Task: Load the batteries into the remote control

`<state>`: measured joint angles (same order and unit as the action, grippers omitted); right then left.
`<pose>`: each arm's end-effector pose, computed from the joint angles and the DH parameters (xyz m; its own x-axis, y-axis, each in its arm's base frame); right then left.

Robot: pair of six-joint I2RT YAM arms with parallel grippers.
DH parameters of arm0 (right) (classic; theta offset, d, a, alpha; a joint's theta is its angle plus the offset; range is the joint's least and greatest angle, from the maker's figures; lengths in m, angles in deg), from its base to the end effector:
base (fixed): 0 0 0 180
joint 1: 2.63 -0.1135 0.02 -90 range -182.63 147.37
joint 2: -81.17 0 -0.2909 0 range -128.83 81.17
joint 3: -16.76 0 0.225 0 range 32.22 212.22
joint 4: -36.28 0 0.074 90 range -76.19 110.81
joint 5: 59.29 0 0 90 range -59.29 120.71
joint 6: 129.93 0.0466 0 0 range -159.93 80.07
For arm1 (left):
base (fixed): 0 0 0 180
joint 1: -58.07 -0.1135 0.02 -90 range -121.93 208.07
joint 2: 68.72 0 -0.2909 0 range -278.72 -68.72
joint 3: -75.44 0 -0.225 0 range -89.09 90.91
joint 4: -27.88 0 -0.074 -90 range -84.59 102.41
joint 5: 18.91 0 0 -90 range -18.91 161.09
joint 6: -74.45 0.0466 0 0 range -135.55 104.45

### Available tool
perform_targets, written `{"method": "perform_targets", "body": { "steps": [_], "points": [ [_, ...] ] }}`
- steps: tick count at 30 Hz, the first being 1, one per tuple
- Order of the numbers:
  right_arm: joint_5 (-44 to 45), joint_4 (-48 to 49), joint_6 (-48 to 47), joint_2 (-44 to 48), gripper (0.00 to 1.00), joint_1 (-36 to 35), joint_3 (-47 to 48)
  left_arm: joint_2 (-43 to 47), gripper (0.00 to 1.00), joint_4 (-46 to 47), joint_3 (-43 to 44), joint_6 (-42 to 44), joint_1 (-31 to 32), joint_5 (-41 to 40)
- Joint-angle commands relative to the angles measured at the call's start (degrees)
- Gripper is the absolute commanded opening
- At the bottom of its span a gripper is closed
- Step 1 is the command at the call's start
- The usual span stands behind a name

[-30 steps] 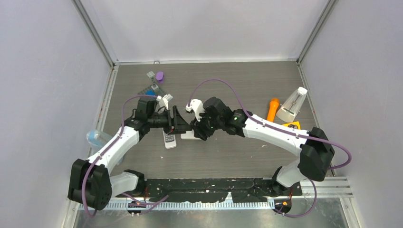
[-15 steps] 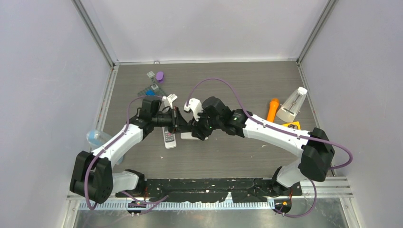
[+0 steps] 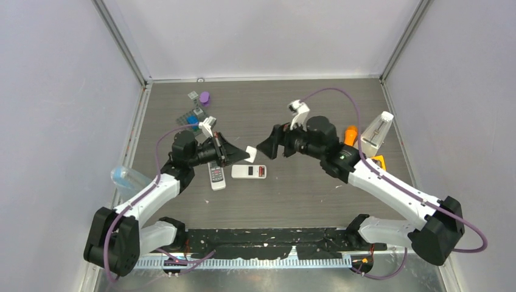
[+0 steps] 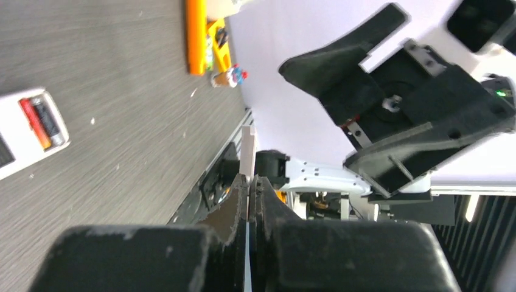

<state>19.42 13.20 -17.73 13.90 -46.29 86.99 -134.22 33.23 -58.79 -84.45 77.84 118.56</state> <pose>0.1707 0.1755 0.3523 -0.5365 0.0002 -0.8439 -0.6559 0.6291 0.4171 0.1892 -0.1045 0.2760 -0.9242 -0.3380 -0.1780 0.1061 0.2205 -0.9696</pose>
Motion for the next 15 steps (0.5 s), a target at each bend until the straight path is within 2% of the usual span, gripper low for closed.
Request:
{"method": "perform_targets", "body": {
  "steps": [1, 5, 9, 15],
  "points": [
    [-3.96, 14.98, 24.01, 2.15, 0.89, 2.31, -4.42, 5.05, 0.00, 14.03, -0.89, -9.65, 0.09, -6.42],
    [-6.86, 27.17, 36.80, 0.36, 0.87, 2.35, -8.39, 7.96, 0.00, 16.75, -2.59, -15.98, 0.18, -10.06],
    [-8.28, 37.13, 44.30, -2.31, 0.85, 2.36, -9.02, 11.24, 0.00, 18.96, -4.83, -20.43, 0.18, -13.85],
    [-9.89, 42.22, 47.62, -5.28, 0.66, 2.39, -8.13, 13.77, 0.00, 19.28, -5.46, -22.83, 0.18, -15.52]
  ]
}}
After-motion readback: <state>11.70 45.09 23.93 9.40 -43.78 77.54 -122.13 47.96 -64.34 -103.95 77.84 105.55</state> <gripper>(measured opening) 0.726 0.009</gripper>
